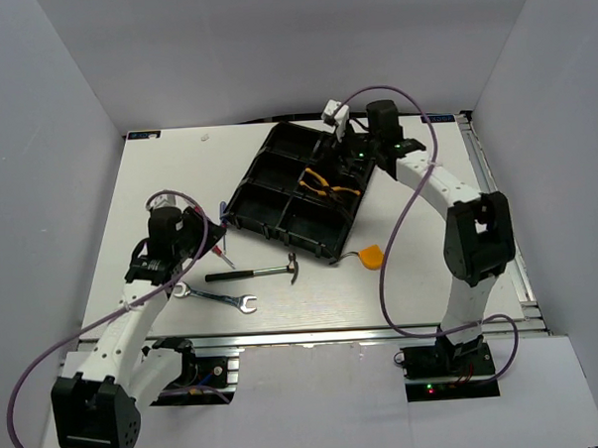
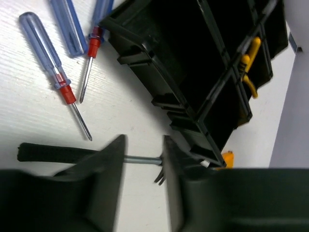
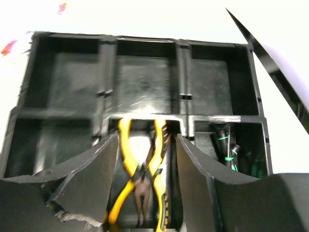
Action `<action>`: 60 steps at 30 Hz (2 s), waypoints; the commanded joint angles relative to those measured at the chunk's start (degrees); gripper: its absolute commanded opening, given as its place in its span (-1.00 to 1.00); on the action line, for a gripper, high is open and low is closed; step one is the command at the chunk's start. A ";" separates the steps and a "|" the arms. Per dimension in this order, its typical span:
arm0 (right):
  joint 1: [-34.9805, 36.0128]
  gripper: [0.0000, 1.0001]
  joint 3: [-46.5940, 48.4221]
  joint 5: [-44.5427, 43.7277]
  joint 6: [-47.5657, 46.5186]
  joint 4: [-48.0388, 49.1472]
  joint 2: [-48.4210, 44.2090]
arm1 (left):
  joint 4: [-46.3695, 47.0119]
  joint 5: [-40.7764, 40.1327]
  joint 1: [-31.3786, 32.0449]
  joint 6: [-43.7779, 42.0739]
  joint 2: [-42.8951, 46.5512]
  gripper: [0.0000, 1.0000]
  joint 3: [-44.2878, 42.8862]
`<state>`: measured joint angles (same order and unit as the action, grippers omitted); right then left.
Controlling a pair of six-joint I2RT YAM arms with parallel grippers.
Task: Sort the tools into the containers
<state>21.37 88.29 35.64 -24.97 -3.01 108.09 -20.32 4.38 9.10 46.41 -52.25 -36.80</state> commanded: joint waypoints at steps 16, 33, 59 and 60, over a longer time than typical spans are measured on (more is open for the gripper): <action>-11.52 0.20 -25.61 14.11 -16.42 -18.44 -27.84 | -8.43 -3.59 -9.01 -5.28 -32.99 0.11 -17.51; -17.15 0.21 -29.84 14.99 -15.28 -16.51 -30.14 | -15.36 -9.47 -9.02 -5.63 -48.73 -0.01 -25.52; -19.96 0.21 -31.16 15.34 -18.89 -20.11 -32.07 | -14.94 2.62 -8.05 -4.76 -31.01 -1.00 -31.50; -19.96 0.21 -31.08 15.34 -18.97 -20.20 -32.07 | -14.23 4.91 -6.83 -3.45 -30.11 -1.00 -31.23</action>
<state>1.85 57.47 49.54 -42.72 -22.72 77.56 -37.39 -1.41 0.54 41.60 -87.94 -66.02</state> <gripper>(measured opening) 0.603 0.325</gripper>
